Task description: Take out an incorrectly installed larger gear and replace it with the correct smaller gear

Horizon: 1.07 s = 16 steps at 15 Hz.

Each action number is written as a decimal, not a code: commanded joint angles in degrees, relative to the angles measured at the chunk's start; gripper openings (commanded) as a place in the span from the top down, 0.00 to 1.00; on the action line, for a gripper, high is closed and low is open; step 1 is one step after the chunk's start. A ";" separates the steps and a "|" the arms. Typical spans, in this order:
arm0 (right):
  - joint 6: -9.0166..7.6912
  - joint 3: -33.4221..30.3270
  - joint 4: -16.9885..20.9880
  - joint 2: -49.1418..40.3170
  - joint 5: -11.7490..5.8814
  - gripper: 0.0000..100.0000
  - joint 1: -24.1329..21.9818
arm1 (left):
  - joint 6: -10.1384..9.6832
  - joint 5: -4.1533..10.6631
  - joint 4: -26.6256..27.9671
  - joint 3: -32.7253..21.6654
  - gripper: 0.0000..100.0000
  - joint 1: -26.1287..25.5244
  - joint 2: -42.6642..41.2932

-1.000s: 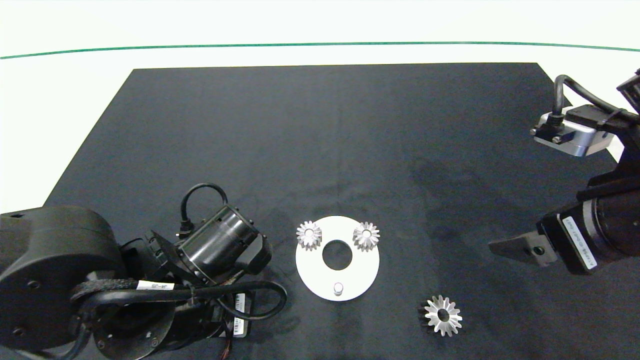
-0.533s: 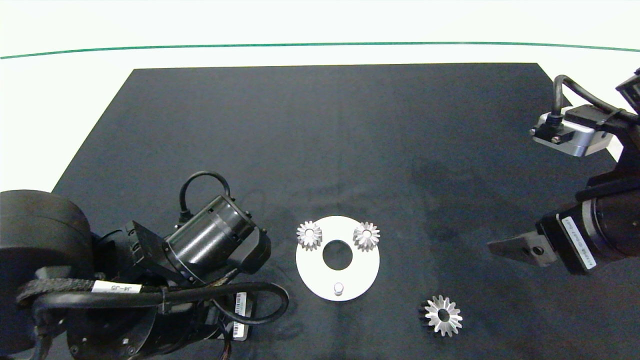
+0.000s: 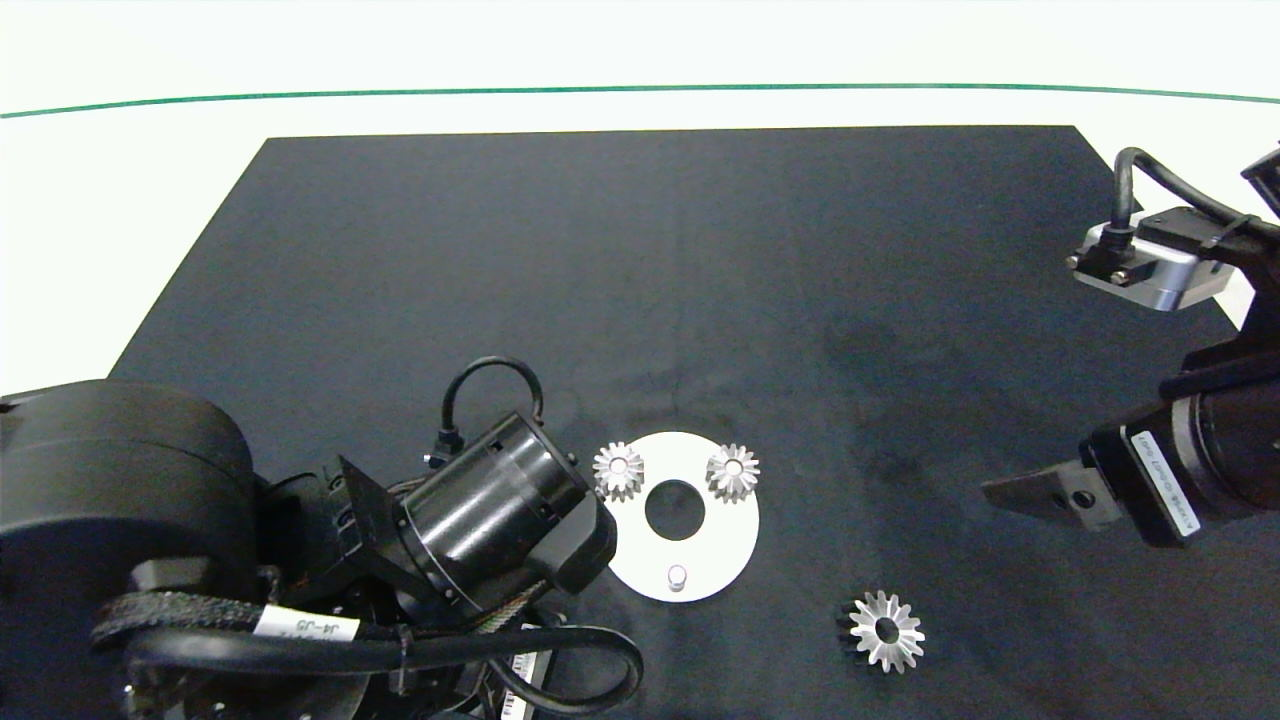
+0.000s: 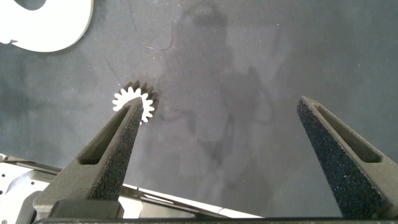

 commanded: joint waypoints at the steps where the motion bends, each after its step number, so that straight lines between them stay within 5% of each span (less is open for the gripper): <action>1: -1.03 0.03 0.28 -0.19 -0.13 0.00 -2.44 | 0.12 0.07 0.16 -0.89 0.99 -2.30 0.95; 5: -2.44 0.03 0.28 -0.37 0.31 0.00 -6.66 | 1.88 0.16 0.43 -4.67 0.99 -2.39 3.15; 9: -3.32 -0.05 0.28 -0.45 3.12 0.00 -7.89 | 7.06 0.16 7.11 -8.62 0.99 -2.48 2.27; 12: -4.55 -0.23 0.28 -0.72 4.27 0.00 -9.74 | 10.49 0.16 6.84 -9.06 0.99 -2.57 2.79; 14: -6.22 -0.32 0.28 -1.07 5.76 0.00 -12.64 | 12.25 0.07 4.12 -8.80 0.99 -3.97 2.88; 16: -9.12 -0.41 0.28 -2.12 9.19 0.00 -17.30 | 15.50 0.07 2.10 -9.06 0.99 -4.50 3.94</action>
